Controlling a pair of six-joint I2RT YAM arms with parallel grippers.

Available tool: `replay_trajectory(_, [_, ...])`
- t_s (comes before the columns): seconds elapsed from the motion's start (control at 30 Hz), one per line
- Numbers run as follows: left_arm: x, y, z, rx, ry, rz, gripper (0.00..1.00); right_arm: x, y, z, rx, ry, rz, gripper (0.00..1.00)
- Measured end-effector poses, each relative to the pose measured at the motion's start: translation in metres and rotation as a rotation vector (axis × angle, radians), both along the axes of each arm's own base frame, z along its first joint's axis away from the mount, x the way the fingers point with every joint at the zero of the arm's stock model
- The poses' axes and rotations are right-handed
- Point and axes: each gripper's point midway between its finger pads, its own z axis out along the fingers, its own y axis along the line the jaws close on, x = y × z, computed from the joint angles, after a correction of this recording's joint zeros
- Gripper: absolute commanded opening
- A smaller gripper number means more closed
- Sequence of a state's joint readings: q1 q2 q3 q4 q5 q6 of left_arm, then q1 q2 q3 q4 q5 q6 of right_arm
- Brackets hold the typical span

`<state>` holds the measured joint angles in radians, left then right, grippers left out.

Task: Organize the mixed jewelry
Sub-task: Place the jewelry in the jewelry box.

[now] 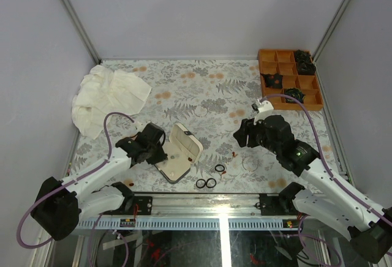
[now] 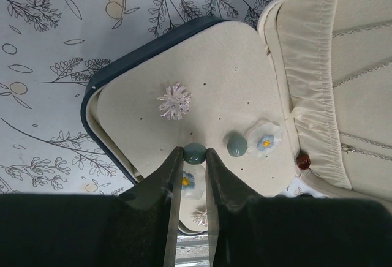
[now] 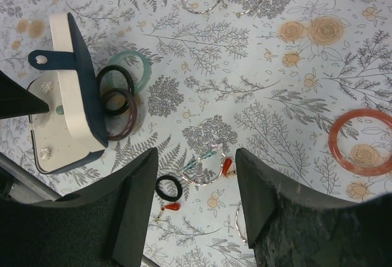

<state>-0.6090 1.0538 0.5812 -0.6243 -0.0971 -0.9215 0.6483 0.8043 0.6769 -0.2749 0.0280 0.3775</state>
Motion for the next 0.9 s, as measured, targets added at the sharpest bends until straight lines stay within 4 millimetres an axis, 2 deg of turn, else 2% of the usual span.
replay_trajectory(0.9, [0.0031,0.0040,-0.0017,0.004,0.005,0.007,0.00,0.0006,-0.0028,0.0004,-0.005,-0.004,-0.013,0.61])
